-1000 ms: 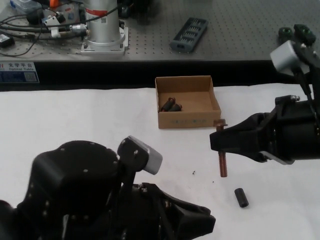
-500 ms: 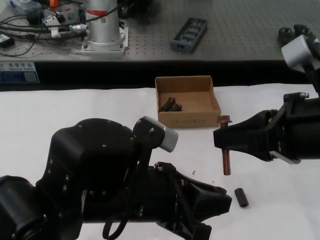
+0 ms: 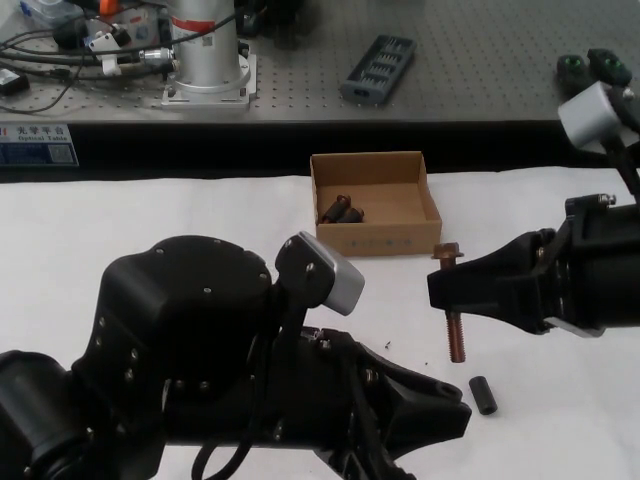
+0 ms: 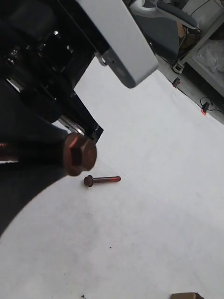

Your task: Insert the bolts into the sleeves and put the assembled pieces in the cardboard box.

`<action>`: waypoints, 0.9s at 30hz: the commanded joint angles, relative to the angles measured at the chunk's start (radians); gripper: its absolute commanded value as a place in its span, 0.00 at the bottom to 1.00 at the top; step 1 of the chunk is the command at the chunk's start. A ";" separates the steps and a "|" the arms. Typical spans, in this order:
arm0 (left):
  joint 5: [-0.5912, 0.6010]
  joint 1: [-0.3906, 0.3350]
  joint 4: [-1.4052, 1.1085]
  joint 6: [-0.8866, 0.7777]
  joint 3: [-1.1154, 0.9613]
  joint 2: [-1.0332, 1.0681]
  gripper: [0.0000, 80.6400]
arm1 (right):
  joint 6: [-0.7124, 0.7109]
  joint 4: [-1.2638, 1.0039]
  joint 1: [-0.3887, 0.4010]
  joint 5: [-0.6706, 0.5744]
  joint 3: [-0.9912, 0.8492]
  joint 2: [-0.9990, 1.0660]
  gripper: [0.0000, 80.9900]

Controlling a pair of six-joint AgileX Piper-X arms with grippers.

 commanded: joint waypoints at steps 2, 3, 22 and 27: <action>0.036 -0.001 -0.022 0.039 -0.014 0.002 0.15 | -0.020 -0.001 -0.002 -0.034 -0.003 -0.011 0.01; 0.051 -0.001 -0.022 0.046 -0.014 0.002 0.15 | -0.020 0.001 -0.002 -0.034 -0.003 -0.011 0.01; 0.042 0.022 -0.125 -0.026 -0.013 0.003 0.15 | -0.150 0.055 -0.002 -0.034 -0.003 -0.011 0.01; -0.045 0.022 -0.231 -0.082 0.026 0.003 0.15 | -0.154 0.012 -0.002 -0.050 -0.003 -0.011 0.01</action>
